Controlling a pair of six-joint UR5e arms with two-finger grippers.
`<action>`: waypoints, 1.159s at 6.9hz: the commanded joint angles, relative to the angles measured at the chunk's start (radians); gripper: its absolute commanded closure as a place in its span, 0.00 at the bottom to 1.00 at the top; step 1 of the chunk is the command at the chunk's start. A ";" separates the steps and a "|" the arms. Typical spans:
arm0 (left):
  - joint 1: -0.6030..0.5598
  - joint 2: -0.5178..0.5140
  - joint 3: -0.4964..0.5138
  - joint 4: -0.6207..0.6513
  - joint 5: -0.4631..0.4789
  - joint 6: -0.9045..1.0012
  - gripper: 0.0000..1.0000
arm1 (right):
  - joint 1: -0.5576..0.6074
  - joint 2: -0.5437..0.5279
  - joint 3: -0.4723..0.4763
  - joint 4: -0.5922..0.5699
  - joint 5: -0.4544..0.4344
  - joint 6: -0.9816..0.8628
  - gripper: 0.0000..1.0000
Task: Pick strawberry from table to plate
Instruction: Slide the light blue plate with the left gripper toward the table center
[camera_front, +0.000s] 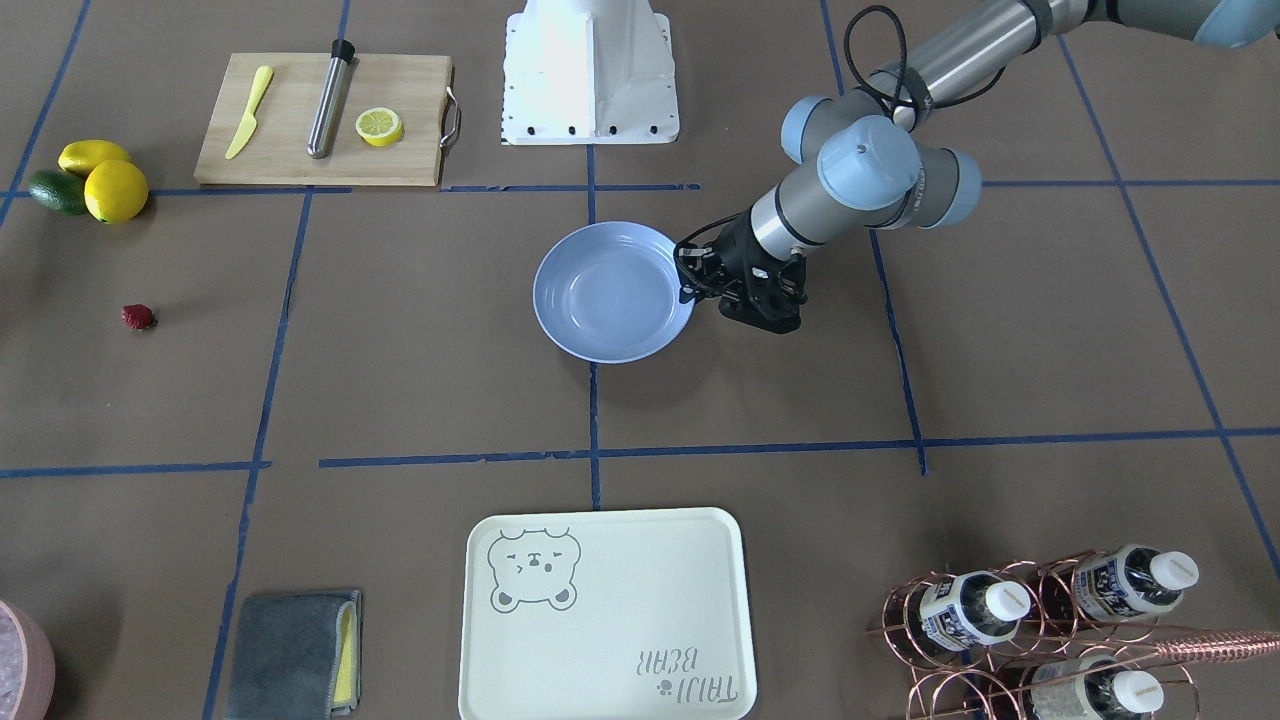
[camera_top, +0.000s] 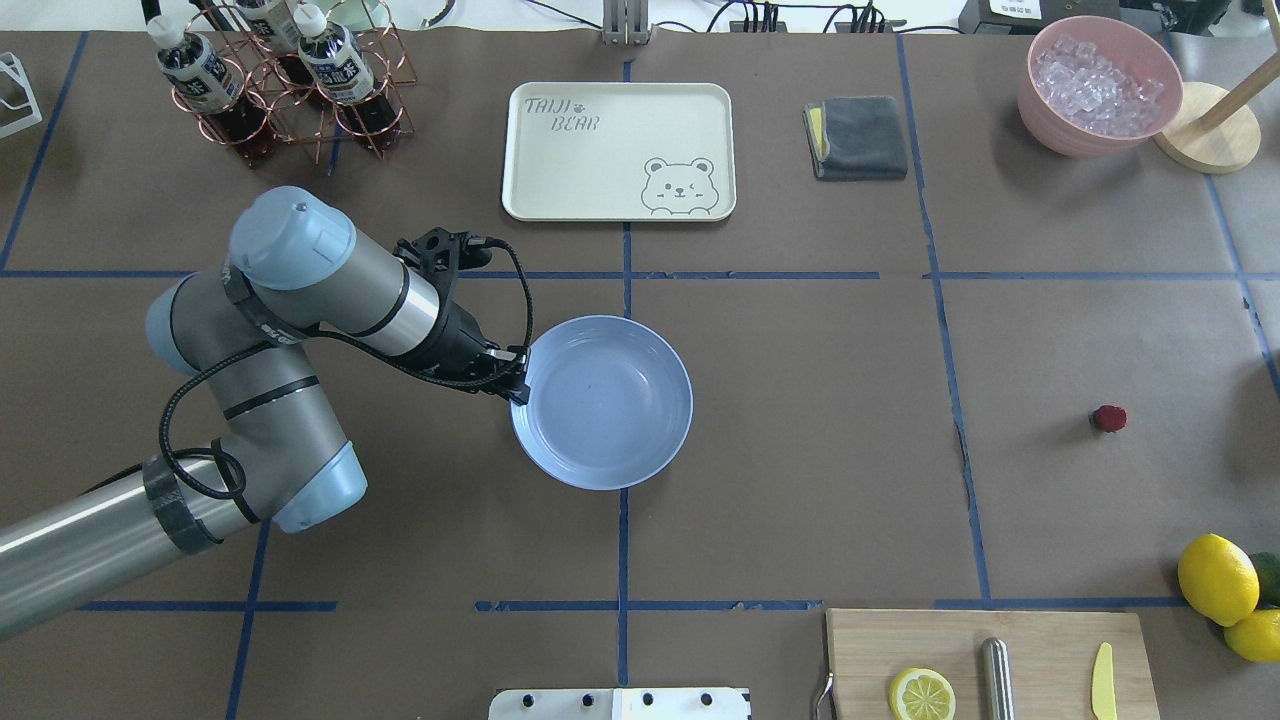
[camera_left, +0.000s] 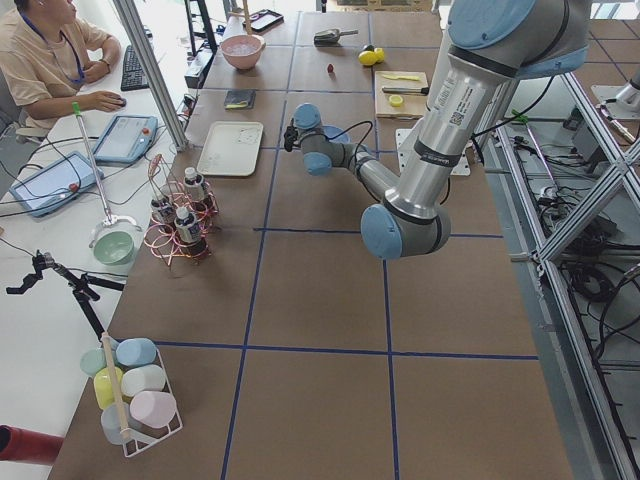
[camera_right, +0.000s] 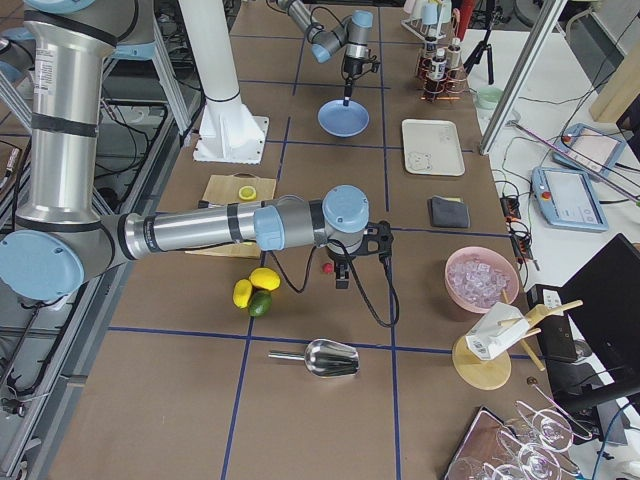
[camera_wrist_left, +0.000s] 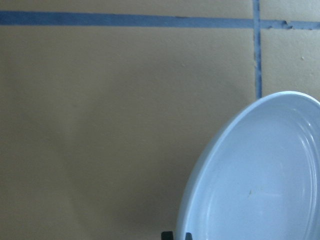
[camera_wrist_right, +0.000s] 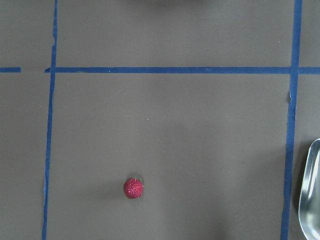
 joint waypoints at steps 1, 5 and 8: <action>0.046 -0.016 0.019 -0.006 0.069 -0.014 1.00 | 0.000 -0.001 -0.005 0.000 0.002 0.000 0.00; 0.064 -0.021 0.046 -0.041 0.119 -0.014 1.00 | 0.000 -0.009 -0.005 0.000 0.002 0.001 0.00; 0.070 -0.021 0.048 -0.041 0.120 -0.014 1.00 | -0.001 -0.007 -0.005 0.000 0.002 0.001 0.00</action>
